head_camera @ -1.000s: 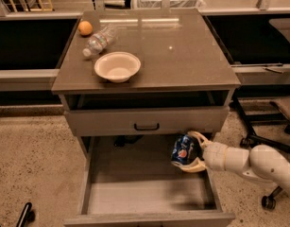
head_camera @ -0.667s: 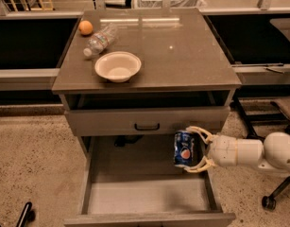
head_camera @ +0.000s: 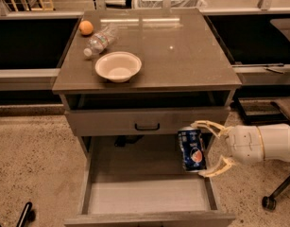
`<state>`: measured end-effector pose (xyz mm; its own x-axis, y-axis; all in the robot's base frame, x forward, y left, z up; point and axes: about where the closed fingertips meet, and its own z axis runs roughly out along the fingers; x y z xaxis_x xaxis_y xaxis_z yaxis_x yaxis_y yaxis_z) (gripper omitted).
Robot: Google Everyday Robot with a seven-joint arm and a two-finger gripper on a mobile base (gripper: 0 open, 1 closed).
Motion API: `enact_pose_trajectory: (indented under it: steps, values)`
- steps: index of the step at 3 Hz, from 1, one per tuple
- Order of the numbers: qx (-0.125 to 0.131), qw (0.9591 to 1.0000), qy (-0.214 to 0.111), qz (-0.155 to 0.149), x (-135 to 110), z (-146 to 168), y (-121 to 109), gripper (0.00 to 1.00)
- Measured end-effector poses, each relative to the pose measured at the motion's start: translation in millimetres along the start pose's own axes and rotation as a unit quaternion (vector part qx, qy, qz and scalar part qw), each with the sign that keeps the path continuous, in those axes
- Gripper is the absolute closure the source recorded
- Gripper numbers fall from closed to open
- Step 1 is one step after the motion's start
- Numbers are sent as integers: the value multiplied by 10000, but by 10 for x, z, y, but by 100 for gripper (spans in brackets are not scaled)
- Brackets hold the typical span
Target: Pick pepsi can from middle drawer and place on counter
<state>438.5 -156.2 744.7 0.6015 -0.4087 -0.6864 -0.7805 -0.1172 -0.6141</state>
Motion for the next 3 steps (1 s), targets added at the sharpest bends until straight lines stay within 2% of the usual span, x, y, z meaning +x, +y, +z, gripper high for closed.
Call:
enact_pose_trajectory:
  steps: [1,2,3]
  values:
    - [377,9969,565,389,-205,-224,-702,100]
    - [665,9888,992,893,-168,-384,-1309,100]
    - [1007,9752,1290,1491,78,-487,-1932,100]
